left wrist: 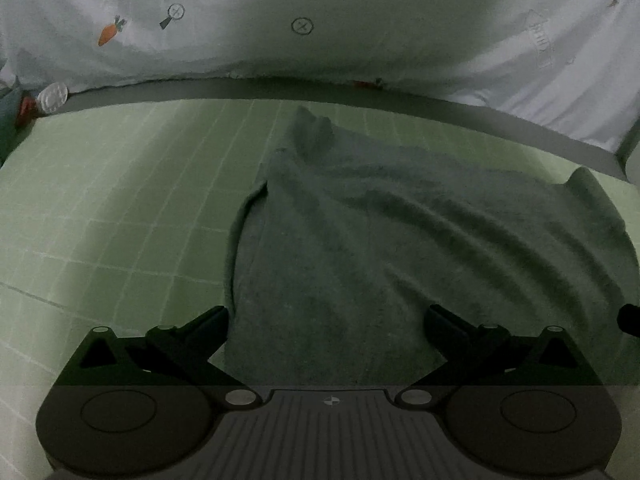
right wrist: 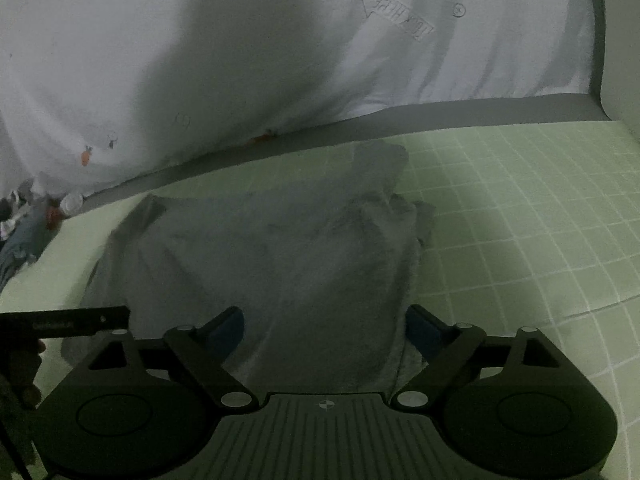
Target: Fold clothes
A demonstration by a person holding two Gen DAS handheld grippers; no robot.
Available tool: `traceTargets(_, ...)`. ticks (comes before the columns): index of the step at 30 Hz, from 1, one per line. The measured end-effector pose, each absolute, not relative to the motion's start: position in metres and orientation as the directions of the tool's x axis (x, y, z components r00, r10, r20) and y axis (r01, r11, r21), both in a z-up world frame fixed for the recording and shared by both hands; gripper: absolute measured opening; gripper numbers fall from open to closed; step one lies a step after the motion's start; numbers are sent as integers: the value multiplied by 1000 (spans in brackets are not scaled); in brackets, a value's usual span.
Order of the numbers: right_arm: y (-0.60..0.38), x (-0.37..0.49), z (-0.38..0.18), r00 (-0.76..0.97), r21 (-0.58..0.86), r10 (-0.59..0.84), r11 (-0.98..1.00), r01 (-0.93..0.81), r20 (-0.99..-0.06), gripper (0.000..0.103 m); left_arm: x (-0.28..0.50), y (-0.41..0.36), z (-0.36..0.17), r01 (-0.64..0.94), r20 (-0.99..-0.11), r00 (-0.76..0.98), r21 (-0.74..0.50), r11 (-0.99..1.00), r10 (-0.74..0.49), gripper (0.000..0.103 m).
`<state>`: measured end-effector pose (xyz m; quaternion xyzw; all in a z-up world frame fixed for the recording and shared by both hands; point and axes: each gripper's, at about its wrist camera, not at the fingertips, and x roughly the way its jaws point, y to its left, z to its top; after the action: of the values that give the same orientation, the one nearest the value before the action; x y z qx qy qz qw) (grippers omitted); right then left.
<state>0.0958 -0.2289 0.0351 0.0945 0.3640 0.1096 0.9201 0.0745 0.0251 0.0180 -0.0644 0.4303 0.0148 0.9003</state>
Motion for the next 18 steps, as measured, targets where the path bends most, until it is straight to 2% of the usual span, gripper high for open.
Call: traceTargets(18, -232, 94, 28, 704, 281, 284, 952, -125, -651, 103, 68, 33, 12, -91, -785, 616, -156, 984, -68, 103)
